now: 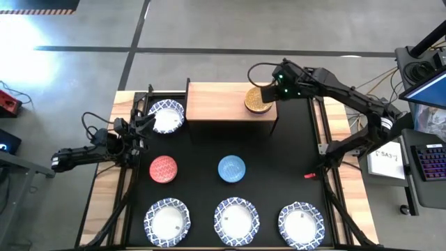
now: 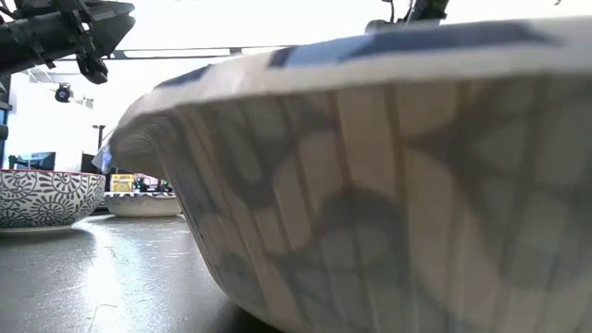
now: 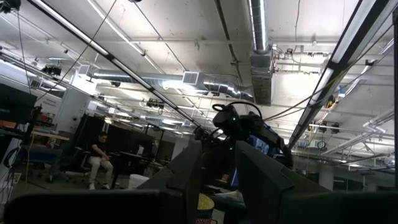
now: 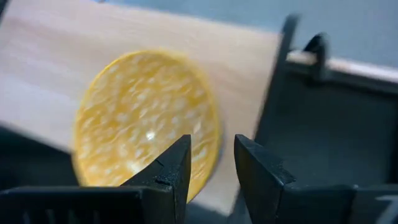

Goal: Place and stack bowls onto a shelf
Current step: Stack the light blue bowl on top of the yellow stacked bowls on the shelf

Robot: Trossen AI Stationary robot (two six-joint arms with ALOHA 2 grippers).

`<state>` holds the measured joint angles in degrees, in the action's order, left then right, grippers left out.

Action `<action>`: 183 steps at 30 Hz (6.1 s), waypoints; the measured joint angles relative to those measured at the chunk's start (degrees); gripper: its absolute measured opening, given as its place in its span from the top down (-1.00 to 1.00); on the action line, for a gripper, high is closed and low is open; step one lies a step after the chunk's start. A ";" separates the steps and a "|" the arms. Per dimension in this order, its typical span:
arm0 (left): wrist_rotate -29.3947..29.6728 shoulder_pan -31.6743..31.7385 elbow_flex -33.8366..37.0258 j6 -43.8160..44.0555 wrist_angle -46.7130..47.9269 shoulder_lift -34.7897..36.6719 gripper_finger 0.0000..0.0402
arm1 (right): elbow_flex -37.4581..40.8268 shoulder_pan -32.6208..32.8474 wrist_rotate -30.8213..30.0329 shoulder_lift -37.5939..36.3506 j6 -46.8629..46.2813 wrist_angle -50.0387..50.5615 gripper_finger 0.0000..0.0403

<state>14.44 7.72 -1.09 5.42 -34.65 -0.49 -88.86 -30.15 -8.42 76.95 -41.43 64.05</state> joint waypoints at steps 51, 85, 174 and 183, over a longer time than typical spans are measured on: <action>0.00 0.00 -0.01 -0.01 0.02 0.00 0.59 | 1.27 33.84 4.90 19.39 -16.98 0.59 0.59; 0.00 0.00 -0.01 0.00 1.74 -0.19 0.59 | 1.78 39.97 2.69 27.80 -21.61 -9.79 0.59; 0.00 0.00 -0.01 -0.01 1.76 -0.15 0.59 | -2.97 31.73 3.95 17.14 -11.56 -12.19 0.93; 0.00 0.00 -0.01 0.00 2.23 -0.19 0.59 | -2.99 25.77 -4.91 7.83 -10.91 -6.85 0.93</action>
<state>14.44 7.72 -1.10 5.42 -32.42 -0.69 -91.85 -4.38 -13.34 84.77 -52.34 57.20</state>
